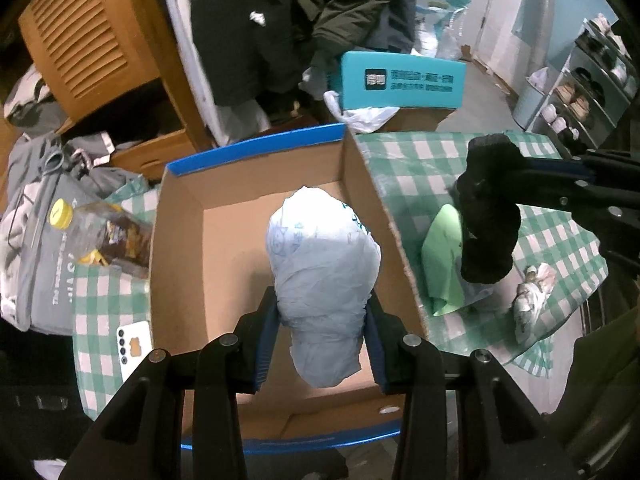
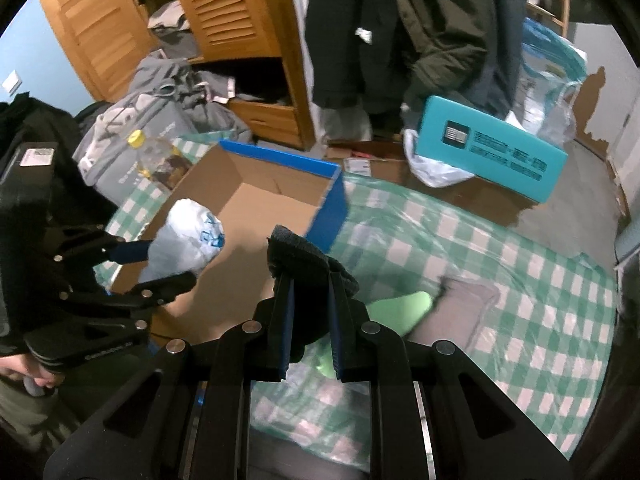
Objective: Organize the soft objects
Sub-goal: 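Lift the white sock with the left tool while the right carries the black sock toward the box, then open the left gripper over the box while the right gripper drops the black sock in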
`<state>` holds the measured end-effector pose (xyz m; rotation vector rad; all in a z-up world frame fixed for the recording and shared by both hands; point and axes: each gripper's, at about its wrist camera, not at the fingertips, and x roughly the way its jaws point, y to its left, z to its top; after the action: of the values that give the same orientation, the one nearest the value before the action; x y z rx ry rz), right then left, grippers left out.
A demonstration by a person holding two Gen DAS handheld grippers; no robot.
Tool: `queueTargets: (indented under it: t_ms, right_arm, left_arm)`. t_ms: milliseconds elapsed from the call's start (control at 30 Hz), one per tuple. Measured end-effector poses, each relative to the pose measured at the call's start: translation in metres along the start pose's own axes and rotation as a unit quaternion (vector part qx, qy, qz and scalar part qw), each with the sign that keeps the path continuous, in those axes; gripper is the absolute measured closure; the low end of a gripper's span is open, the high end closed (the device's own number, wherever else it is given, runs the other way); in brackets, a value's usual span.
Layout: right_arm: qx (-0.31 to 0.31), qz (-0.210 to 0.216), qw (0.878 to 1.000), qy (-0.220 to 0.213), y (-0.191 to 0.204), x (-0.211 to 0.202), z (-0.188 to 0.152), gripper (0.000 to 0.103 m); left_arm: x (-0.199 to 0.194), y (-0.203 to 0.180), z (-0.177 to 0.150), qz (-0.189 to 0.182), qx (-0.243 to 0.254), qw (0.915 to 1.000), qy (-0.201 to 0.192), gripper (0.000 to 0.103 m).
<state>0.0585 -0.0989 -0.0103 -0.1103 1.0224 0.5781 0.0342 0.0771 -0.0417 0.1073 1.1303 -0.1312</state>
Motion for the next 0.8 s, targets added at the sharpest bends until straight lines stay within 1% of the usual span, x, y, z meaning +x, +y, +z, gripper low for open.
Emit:
queueTargets:
  t_ms: [333, 600, 667, 733, 767, 800]
  right_arm:
    - [-0.024, 0.021, 0.999, 0.012, 0.038, 0.020, 0.012, 0.088]
    - [-0.035, 0.035, 0.998, 0.036, 0.053, 0.042, 0.011, 0.088]
    - [-0.038, 0.038, 0.998, 0.040, 0.056, 0.045, 0.011, 0.088]
    - [-0.041, 0.041, 0.997, 0.043, 0.058, 0.047, 0.011, 0.087]
    - [-0.041, 0.041, 0.997, 0.045, 0.059, 0.048, 0.011, 0.086]
    - [-0.042, 0.041, 0.997, 0.046, 0.060, 0.049, 0.011, 0.081]
  left_arm:
    - [0.006, 0.026, -0.014, 0.006, -0.017, 0.9998, 0.008, 0.063]
    - [0.013, 0.034, -0.019, 0.012, -0.022, 0.9995, 0.020, 0.062]
    - [0.014, 0.035, -0.019, 0.013, -0.022, 0.9994, 0.021, 0.059]
    - [0.015, 0.036, -0.019, 0.014, -0.021, 0.9994, 0.024, 0.053]
    - [0.015, 0.036, -0.019, 0.016, -0.021, 0.9994, 0.024, 0.046]
    - [0.015, 0.037, -0.019, 0.018, -0.022, 0.9993, 0.022, 0.042]
